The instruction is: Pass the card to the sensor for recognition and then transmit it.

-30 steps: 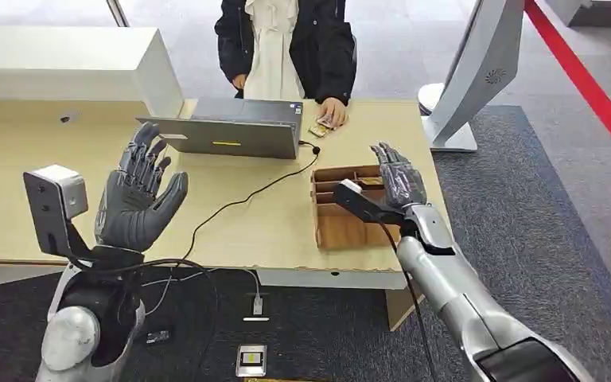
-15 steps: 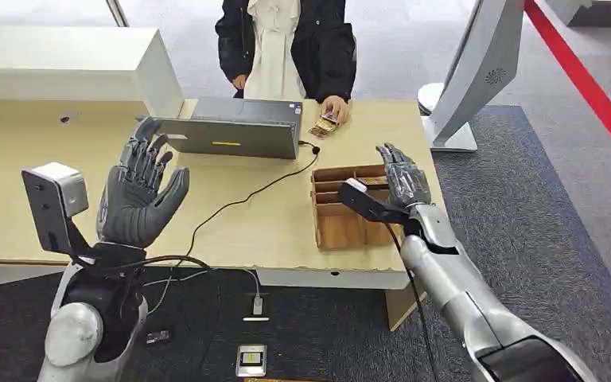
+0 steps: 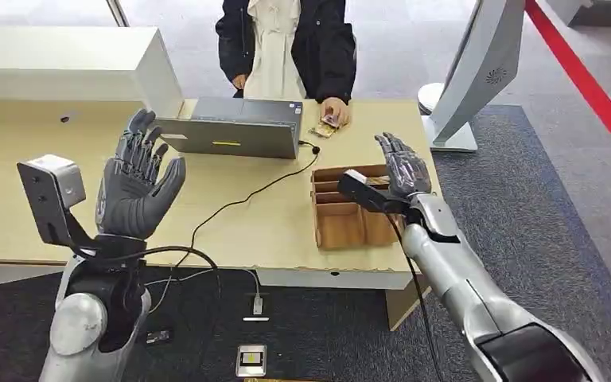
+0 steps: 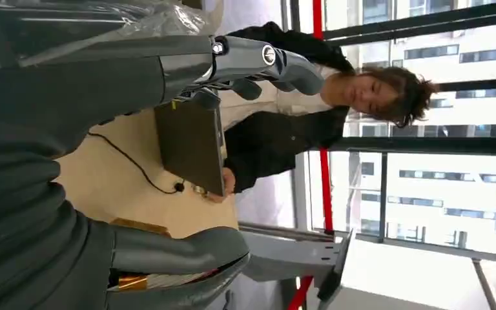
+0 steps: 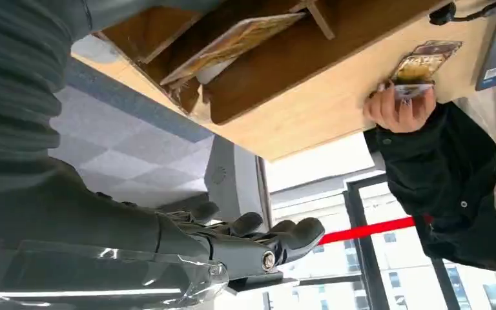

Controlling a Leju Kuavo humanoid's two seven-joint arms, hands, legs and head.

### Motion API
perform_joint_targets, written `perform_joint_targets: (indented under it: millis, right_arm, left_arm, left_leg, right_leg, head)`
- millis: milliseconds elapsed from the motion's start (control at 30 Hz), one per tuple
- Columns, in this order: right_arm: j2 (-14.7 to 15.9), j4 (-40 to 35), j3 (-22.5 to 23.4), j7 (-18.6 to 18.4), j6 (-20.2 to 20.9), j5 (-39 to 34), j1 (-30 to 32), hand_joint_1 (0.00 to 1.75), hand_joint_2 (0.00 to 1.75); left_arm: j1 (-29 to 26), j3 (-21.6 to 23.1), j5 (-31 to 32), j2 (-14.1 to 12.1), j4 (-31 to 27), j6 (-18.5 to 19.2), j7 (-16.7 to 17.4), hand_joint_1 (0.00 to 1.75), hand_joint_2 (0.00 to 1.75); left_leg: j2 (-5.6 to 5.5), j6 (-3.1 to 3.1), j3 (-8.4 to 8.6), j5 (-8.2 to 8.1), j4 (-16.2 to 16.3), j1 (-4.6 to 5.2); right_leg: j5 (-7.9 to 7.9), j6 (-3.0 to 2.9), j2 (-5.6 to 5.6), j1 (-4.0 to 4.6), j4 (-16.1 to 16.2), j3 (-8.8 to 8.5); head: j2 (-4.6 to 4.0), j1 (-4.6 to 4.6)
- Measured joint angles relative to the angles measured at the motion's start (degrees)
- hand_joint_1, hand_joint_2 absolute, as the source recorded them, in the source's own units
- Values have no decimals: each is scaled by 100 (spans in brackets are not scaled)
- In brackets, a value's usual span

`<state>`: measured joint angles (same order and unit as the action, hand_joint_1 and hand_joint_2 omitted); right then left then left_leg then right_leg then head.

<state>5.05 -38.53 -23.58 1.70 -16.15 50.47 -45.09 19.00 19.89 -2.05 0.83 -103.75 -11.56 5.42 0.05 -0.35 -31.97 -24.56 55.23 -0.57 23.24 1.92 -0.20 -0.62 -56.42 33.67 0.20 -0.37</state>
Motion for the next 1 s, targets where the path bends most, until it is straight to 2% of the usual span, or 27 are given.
perform_joint_targets:
  millis: [1000]
  right_arm:
    - [-290, 662, -20, 92, 138, 72, -374, 0, 175]
  left_arm:
    - [-7, 0, 87, 4, 92, -199, -66, 0, 175]
  left_leg:
    - [0, 0, -1, 0, 0, 0]
  right_leg:
    - [0, 0, 0, 0, 0, -1]
  head:
    - [0, -2]
